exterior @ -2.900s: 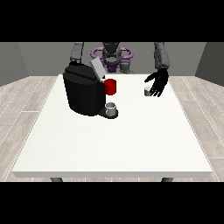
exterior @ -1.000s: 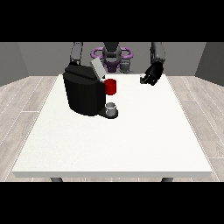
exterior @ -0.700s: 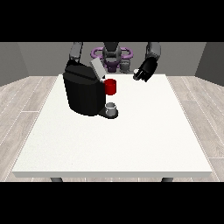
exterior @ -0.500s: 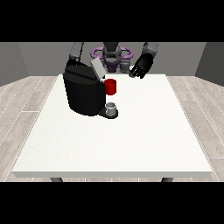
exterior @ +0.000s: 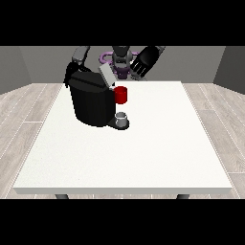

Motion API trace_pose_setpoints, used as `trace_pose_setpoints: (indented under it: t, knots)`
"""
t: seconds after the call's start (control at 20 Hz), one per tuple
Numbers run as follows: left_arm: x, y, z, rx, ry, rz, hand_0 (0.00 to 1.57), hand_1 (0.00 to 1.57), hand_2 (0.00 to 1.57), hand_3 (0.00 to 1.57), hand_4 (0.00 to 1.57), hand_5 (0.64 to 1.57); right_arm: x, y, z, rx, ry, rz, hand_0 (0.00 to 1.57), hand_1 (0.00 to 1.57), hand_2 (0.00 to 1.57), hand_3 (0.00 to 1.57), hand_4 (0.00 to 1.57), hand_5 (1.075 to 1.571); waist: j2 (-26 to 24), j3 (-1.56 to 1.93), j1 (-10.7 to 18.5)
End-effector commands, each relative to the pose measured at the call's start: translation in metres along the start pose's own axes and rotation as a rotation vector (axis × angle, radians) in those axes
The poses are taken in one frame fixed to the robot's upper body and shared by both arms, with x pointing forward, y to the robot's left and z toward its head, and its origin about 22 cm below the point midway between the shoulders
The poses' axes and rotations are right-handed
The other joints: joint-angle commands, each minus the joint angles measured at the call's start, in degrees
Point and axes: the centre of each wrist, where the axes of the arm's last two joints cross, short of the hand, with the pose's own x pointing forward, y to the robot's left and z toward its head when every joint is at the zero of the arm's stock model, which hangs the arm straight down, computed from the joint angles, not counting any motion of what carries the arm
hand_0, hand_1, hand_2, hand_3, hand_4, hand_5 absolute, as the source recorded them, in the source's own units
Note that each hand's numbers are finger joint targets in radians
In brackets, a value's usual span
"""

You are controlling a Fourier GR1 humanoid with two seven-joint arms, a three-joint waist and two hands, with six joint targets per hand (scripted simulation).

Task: Insert the coffee pod into the coffee machine and close the lid

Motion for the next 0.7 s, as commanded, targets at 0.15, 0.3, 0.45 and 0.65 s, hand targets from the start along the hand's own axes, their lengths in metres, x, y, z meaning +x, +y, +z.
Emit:
trace_pose_setpoints:
  t: [0.15, 0.3, 0.45, 0.65]
  knots:
    - [0.014, 0.046, 0.005, 0.081, -0.022, -0.028, 1.17, 1.17, 1.25, 1.27, 0.48, 1.571, 0.029, -0.012, -0.013, -0.011, -0.072, -0.023, 0.0, 0.0, 0.0, 0.0, 0.26, 1.571, 3.49, -0.01, -2.72]
    - [0.023, 0.068, 0.008, 0.129, 0.006, -0.05, 1.23, 1.23, 1.28, 1.25, 0.48, 1.571, 0.041, -0.023, -0.021, 0.01, -0.099, -0.003, 0.0, 0.0, 0.0, 0.0, 0.0, 1.571, 6.63, -0.01, -4.61]
    - [0.035, 0.077, 0.007, 0.156, -0.012, -0.042, 1.22, 1.22, 1.28, 1.23, 0.48, 1.571, 0.042, -0.003, -0.021, -0.021, -0.12, -0.002, 0.0, 0.0, 0.0, 0.0, 0.0, 1.571, 8.53, 0.0, -4.62]
    - [0.047, 0.081, 0.002, 0.148, -0.013, -0.036, 1.26, 1.26, 1.3, 1.24, 0.49, 1.571, 0.055, -0.013, -0.031, -0.022, -0.138, -0.013, 0.0, 0.0, 0.0, 0.0, 0.1, 1.571, 9.43, 0.0, -5.03]
